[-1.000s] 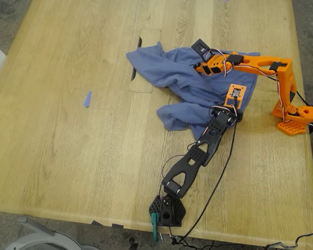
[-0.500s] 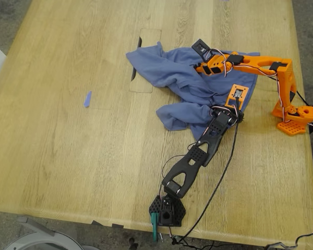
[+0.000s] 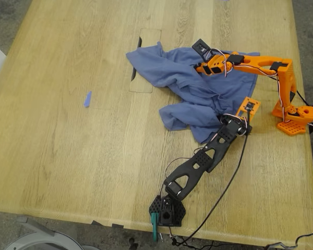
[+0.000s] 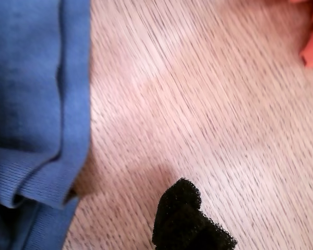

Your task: Fold a T-shirt

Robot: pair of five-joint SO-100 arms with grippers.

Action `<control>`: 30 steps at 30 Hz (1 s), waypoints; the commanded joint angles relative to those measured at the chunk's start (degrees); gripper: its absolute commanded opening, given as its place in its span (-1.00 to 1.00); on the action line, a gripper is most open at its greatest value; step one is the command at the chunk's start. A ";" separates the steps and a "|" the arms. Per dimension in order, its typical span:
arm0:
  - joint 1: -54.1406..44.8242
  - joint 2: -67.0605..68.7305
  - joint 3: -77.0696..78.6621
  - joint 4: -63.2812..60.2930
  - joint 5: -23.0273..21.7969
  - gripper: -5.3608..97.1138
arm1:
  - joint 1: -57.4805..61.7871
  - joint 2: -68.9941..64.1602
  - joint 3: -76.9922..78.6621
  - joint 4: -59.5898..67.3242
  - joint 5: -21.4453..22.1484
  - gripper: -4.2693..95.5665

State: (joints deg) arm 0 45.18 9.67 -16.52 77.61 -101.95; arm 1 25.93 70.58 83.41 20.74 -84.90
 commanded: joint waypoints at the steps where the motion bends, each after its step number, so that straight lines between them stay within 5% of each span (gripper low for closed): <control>1: 0.44 1.76 -2.46 2.02 1.05 0.25 | 0.00 5.19 0.26 -0.26 0.09 -0.92; 30: -12.57 -5.10 -2.37 0.44 15.73 0.28 | -0.88 6.86 2.20 -0.53 0.00 -0.92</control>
State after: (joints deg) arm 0 38.94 4.39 -17.31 78.31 -87.71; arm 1 25.22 72.51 85.96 20.74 -84.90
